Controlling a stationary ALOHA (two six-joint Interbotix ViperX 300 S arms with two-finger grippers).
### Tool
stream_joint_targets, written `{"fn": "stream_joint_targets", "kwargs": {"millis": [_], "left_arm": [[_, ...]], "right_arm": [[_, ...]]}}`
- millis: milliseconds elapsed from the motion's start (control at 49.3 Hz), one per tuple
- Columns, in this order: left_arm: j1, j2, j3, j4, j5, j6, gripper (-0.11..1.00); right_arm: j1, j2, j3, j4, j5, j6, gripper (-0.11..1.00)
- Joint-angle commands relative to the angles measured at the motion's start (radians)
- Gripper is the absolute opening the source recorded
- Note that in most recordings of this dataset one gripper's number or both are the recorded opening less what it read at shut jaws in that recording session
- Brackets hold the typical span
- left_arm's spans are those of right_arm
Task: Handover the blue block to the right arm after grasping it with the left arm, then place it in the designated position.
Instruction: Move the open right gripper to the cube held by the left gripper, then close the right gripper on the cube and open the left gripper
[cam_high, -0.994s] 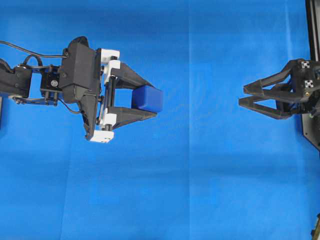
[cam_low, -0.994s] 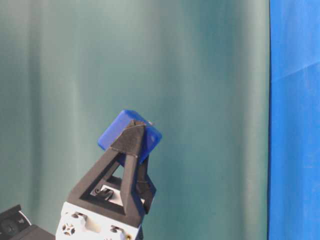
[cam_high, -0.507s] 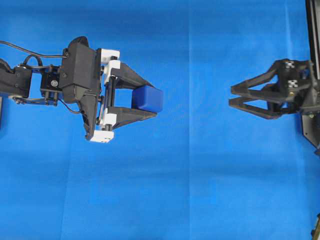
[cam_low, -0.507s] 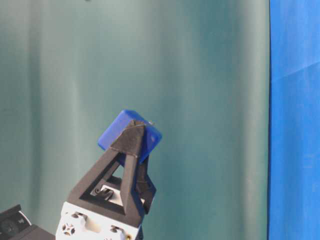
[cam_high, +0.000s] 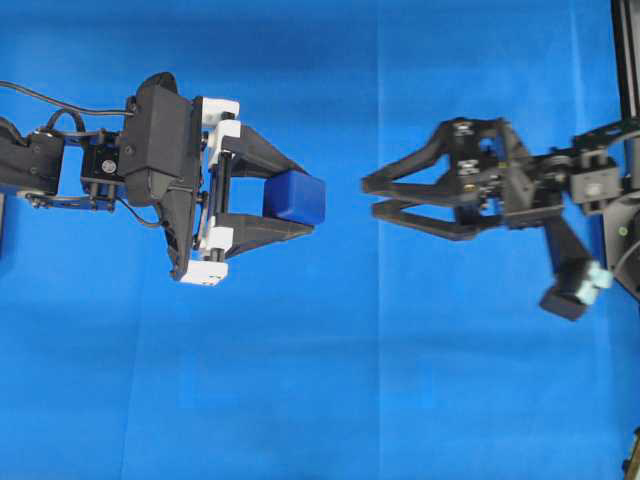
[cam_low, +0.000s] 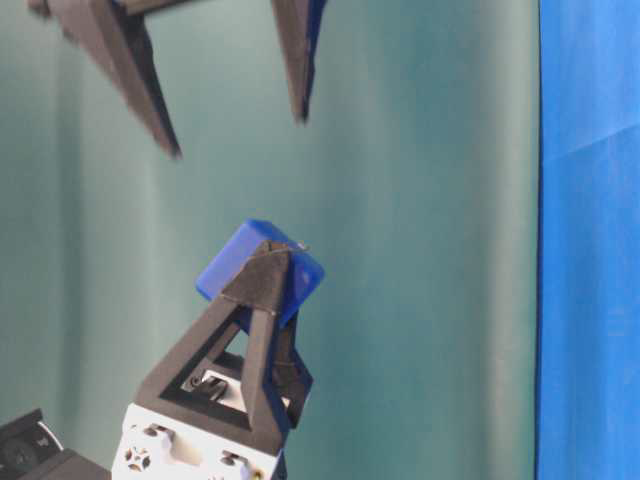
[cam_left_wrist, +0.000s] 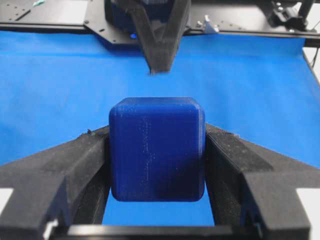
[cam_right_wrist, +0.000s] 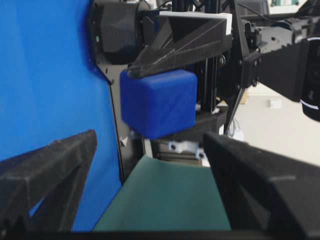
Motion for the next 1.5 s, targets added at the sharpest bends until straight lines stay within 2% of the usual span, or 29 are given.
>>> {"fn": "stream_joint_targets", "kwargs": {"millis": [0, 243, 466, 1014, 1095, 1176, 1217, 1480], "left_arm": [[0.003, -0.028, -0.018, -0.002, -0.003, -0.002, 0.46], [0.003, -0.028, -0.020, -0.002, -0.003, -0.002, 0.46], [0.003, -0.028, -0.018, -0.002, -0.002, -0.002, 0.46], [0.003, -0.028, -0.017, -0.002, 0.014, -0.002, 0.46], [0.003, -0.029, -0.015, -0.002, 0.015, -0.002, 0.46], [0.003, -0.029, -0.015, -0.002, 0.015, -0.002, 0.46], [0.003, -0.029, -0.015, -0.002, 0.017, -0.002, 0.46], [0.003, -0.032, -0.017, -0.002, 0.015, -0.002, 0.46]], "right_arm": [[0.002, 0.049, -0.067, 0.003, -0.011, 0.003, 0.94], [0.003, 0.183, -0.187, 0.002, -0.005, 0.003, 0.94], [0.006, 0.244, -0.258, 0.000, 0.003, 0.002, 0.94], [0.008, 0.241, -0.267, -0.002, 0.044, 0.002, 0.92], [0.008, 0.235, -0.262, -0.003, 0.071, 0.000, 0.81], [0.008, 0.225, -0.262, 0.000, 0.097, 0.003, 0.57], [0.009, 0.224, -0.262, 0.000, 0.107, 0.003, 0.49], [0.009, 0.222, -0.267, 0.003, 0.126, 0.006, 0.50]]}}
